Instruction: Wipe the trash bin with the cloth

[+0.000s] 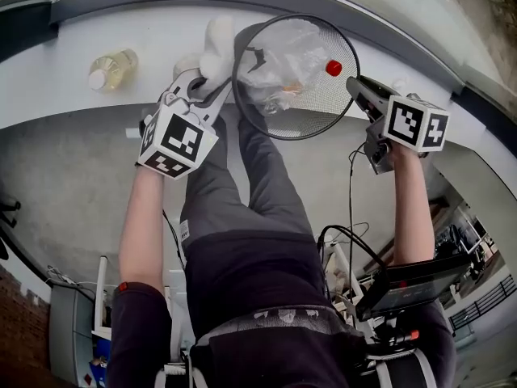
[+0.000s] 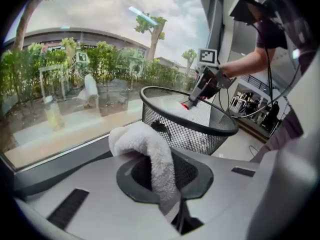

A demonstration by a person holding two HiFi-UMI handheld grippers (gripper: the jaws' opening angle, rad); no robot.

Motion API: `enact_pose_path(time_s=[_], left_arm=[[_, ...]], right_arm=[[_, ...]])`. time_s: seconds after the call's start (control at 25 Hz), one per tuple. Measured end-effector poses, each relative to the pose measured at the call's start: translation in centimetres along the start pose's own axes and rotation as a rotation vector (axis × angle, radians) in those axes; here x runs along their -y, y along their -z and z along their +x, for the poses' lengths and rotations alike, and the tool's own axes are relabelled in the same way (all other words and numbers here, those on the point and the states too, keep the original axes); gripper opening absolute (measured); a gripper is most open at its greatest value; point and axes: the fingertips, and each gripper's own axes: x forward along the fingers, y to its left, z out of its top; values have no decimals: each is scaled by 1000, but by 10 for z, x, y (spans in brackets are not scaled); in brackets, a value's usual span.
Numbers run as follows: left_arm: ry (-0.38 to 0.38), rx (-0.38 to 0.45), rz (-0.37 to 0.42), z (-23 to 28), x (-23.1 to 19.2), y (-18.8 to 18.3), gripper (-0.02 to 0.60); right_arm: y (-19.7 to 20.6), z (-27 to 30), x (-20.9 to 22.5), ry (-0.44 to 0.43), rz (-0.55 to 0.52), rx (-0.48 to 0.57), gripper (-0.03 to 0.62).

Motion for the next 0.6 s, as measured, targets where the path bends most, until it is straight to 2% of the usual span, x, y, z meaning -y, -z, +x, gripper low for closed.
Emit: enact_pose_path(time_s=[0.08, 0.12, 0.16, 0.24, 0.36, 0.48, 0.6], left_arm=[[-16, 24, 16, 0, -9, -12, 31], [-21, 39, 22, -1, -12, -19, 31], [-25, 52, 30, -1, -14, -24, 31], [-23, 66, 49, -2, -14, -32, 31], [0, 55, 80, -1, -2, -31, 31], [55, 21, 126, 3, 20, -22, 31], [123, 4, 134, 6, 48, -12, 31]], right_arm=[[0, 11, -1, 1, -30, -41, 73], [-1, 13, -1, -11, 8, -38, 30], [-1, 12, -1, -25, 66, -23, 26], [5, 8, 3, -50, 210, 12, 26], [28, 3, 8, -87, 500, 31, 32], [56, -1, 5, -109, 702, 38, 32], [79, 3, -11, -187, 908, 26, 37]])
